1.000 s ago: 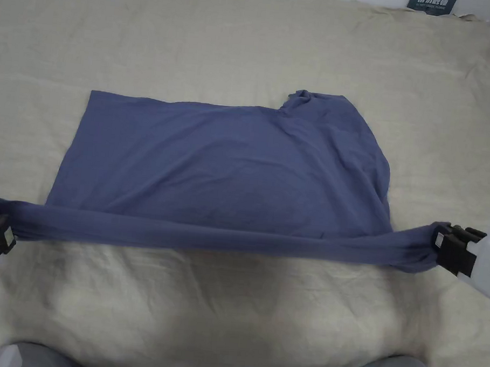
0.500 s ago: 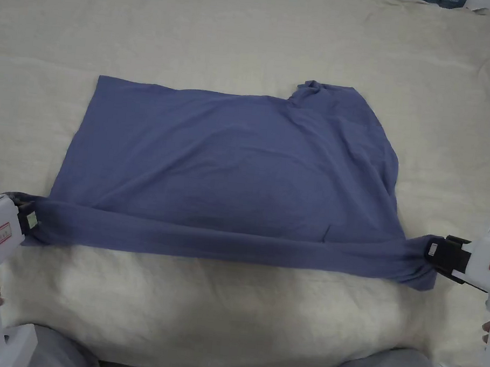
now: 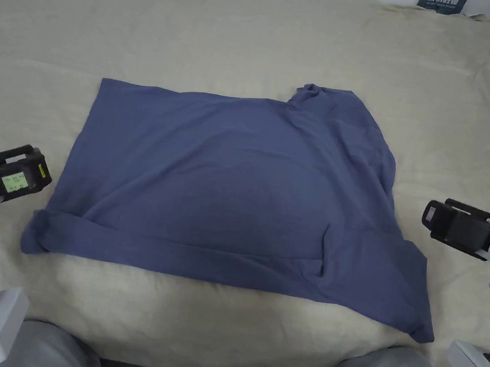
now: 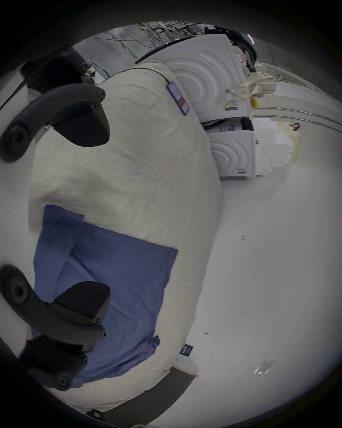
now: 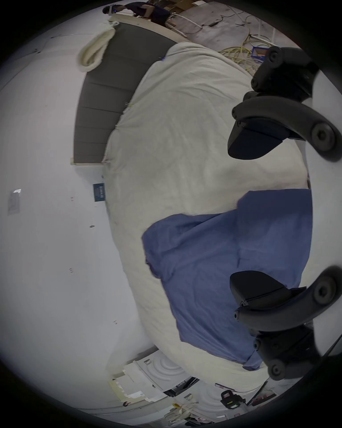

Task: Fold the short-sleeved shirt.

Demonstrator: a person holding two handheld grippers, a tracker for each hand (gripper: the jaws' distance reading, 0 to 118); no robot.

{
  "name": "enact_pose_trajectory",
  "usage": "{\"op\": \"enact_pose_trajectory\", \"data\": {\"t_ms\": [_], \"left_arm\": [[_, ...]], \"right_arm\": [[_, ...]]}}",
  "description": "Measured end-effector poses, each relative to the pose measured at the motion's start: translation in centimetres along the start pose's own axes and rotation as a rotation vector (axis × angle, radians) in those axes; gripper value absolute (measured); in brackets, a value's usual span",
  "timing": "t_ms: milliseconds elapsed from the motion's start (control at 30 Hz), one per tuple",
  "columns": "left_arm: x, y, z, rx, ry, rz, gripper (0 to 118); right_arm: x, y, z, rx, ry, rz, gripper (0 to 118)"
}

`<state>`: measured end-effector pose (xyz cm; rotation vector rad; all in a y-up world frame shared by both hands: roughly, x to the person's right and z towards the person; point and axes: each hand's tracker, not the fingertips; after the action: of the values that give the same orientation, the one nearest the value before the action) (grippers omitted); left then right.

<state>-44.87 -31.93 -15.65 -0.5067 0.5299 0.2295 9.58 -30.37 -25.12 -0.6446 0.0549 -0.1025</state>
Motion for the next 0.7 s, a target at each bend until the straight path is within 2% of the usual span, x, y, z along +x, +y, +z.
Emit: {"op": "enact_pose_trajectory", "data": {"t_ms": [167,367,433,500,533,600,633,700], "left_arm": [[2.1,1.3,1.4,0.132,-0.047,-0.068,118],[4.3,1.9,2.8,0.279,-0.089,-0.145,118],[4.8,1.9,3.1,0.293,-0.115,-0.164,112],[5.1,1.6,3.1,0.311,-0.135,-0.177,97],[5.2,1.5,3.1,0.316,-0.146,-0.18,82],[5.4,1.2,3.1,0.313,-0.156,-0.177,62],[5.5,1.1,3.1,0.309,-0.166,-0.174,45],[5.6,0.8,3.0,0.304,-0.17,-0.175,20]], "right_arm": [[-1.5,1.0,1.5,0.157,-0.004,0.06,101],[-2.9,1.1,2.6,0.313,0.006,0.05,103],[-3.3,0.9,2.7,0.337,0.017,0.06,103],[-3.6,0.7,3.0,0.348,0.042,0.062,103],[-3.7,0.5,3.0,0.35,0.052,0.061,100],[-4.1,0.1,3.1,0.352,0.056,0.069,88],[-4.2,-0.1,3.1,0.354,0.056,0.076,73],[-4.5,-0.4,3.2,0.357,0.062,0.085,47]]}}
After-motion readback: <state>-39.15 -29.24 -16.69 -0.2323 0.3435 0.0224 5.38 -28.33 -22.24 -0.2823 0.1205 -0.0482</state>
